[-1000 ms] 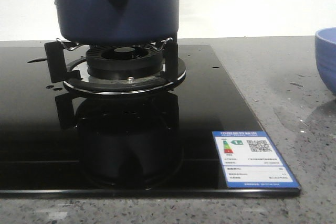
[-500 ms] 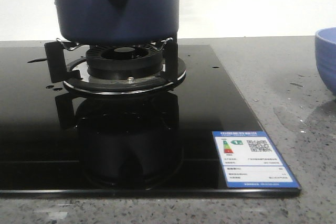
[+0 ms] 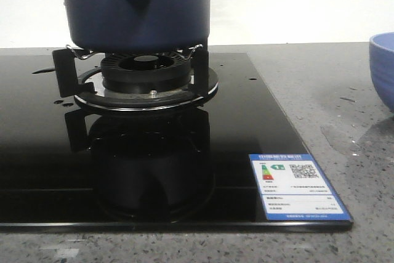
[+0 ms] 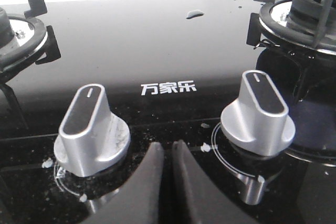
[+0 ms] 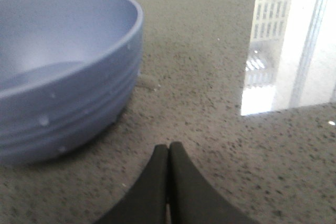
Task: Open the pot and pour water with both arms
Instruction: 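Move the left gripper toward the pot lid and the right toward the bowl, then grasp the blue knob of the glass pot lid with the left gripper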
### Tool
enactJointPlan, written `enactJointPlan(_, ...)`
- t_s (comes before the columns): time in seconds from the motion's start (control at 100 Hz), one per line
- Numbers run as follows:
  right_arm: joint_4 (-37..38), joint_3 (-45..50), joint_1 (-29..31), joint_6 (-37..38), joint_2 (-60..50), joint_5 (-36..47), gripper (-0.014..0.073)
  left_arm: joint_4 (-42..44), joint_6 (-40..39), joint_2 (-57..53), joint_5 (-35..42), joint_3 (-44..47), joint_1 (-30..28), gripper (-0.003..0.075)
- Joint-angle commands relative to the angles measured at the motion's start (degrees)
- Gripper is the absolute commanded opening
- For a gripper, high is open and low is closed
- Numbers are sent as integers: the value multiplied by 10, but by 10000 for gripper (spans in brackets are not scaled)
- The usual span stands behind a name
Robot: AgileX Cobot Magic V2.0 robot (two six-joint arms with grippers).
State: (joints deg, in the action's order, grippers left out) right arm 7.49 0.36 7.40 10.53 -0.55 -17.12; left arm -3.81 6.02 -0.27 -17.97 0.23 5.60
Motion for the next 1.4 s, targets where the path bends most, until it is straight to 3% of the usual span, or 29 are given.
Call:
enactJointPlan(0.0, -61, 15, 4, 0, -10, 88, -69, -49, -5, -15, 76, 16, -2, -20)
enactJointPlan(0.23, -301, 15, 3, 1, -10, 190, -69, -396, -6, -15, 211, 16, 0, -20)
enactJointPlan(0.48, -338, 2, 3, 1, -10, 239, -69, -615, -6, -15, 232, 13, 0, -20)
enactJointPlan(0.54, -340, -16, 3, 1, -10, 219, -69, -610, -3, -15, 215, 2, 0, -20)
enactJointPlan(0.7, -333, -92, 3, 1, -2, 96, -69, -455, 20, -1, 136, -66, 0, -20)
enactJointPlan(0.97, -322, -234, 3, -44, 117, -65, -69, -351, 54, 146, 45, -214, 0, -20)
enactJointPlan(1.1, -321, -301, 1, -44, 200, -147, -69, -353, 128, 217, -14, -285, 11, -20)
enactJointPlan(1.27, -321, -355, -27, -44, 286, -250, -69, -372, 165, 299, -54, -340, 86, -3)
enactJointPlan(1.39, -335, -380, -48, -74, 341, -311, -69, -494, 272, 349, -66, -345, 149, -4)
